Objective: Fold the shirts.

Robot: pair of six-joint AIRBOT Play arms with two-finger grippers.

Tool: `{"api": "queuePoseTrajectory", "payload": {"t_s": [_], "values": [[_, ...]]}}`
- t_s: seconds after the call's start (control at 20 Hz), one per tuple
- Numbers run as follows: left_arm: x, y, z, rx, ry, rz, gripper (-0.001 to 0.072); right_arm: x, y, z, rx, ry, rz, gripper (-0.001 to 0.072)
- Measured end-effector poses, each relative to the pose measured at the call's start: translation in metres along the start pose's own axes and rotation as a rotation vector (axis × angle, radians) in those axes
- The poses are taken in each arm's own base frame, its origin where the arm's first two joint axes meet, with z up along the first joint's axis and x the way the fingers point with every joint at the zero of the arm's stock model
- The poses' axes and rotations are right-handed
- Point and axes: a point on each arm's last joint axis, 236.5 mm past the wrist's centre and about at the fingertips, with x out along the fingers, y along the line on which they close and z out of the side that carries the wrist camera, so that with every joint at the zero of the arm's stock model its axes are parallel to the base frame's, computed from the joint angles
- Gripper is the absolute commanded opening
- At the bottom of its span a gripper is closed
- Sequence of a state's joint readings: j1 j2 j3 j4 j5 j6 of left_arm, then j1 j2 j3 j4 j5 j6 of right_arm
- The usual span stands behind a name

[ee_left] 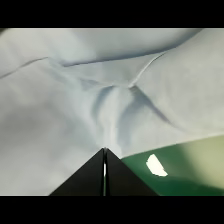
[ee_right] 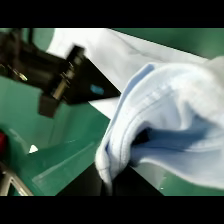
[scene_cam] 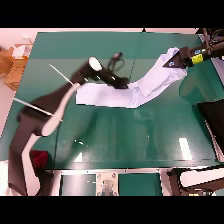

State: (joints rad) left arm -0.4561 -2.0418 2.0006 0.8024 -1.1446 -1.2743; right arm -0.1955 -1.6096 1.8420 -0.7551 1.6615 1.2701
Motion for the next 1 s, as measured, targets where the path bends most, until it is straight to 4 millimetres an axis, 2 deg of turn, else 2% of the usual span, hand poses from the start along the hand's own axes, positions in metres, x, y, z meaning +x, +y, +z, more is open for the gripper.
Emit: {"api": "queuePoseTrajectory", "payload": {"t_s": [0.1,0.2,0.25,0.35,0.4,0.45,0.5,0.55,0.65,0.7,0.75,0.8,0.85,0.95,1.0], "values": [[-0.064,0.033,-0.005,0.109,0.071,0.146,0.0025,0.017,0.021,0.003,-0.016,0.008,0.025,0.0014],[-0.132,0.067,-0.013,0.166,0.126,0.29,0.0026,0.044,0.046,0.007,-0.045,0.016,0.053,0.0014],[-0.163,0.082,-0.017,0.17,0.14,0.353,0.0025,0.064,0.061,0.01,-0.057,0.019,0.07,0.0015],[-0.214,0.1,-0.024,0.161,0.146,0.434,0.0026,0.114,0.09,0.013,-0.083,0.02,0.097,0.0015],[-0.232,0.108,-0.027,0.15,0.146,0.467,0.0026,0.144,0.104,0.014,-0.089,0.018,0.11,0.0017],[-0.248,0.116,-0.031,0.136,0.149,0.493,0.0025,0.18,0.119,0.013,-0.095,0.012,0.126,0.013],[-0.261,0.122,-0.034,0.124,0.146,0.514,0.0026,0.216,0.133,0.011,-0.094,0.003,0.139,0.0412],[-0.271,0.128,-0.037,0.113,0.148,0.531,0.0025,0.258,0.149,0.006,-0.088,-0.009,0.156,0.0487],[-0.278,0.133,-0.044,0.1,0.161,0.538,0.0026,0.328,0.172,-0.008,-0.072,-0.05,0.167,0.0486],[-0.28,0.136,-0.047,0.095,0.168,0.539,0.0025,0.351,0.176,-0.011,-0.065,-0.077,0.162,0.0487],[-0.281,0.139,-0.052,0.087,0.181,0.54,0.0025,0.362,0.176,-0.01,-0.06,-0.105,0.155,0.0486],[-0.28,0.142,-0.056,0.081,0.193,0.539,0.0026,0.365,0.172,-0.007,-0.056,-0.119,0.146,0.0486],[-0.28,0.143,-0.06,0.078,0.206,0.537,0.0026,0.36,0.163,0.0,-0.051,-0.127,0.135,0.0486],[-0.279,0.144,-0.064,0.08,0.219,0.529,0.0026,0.33,0.135,0.02,-0.039,-0.14,0.104,0.0487],[-0.279,0.145,-0.066,0.079,0.224,0.53,0.0026,0.308,0.116,0.03,-0.025,-0.134,0.086,0.0489]]}}
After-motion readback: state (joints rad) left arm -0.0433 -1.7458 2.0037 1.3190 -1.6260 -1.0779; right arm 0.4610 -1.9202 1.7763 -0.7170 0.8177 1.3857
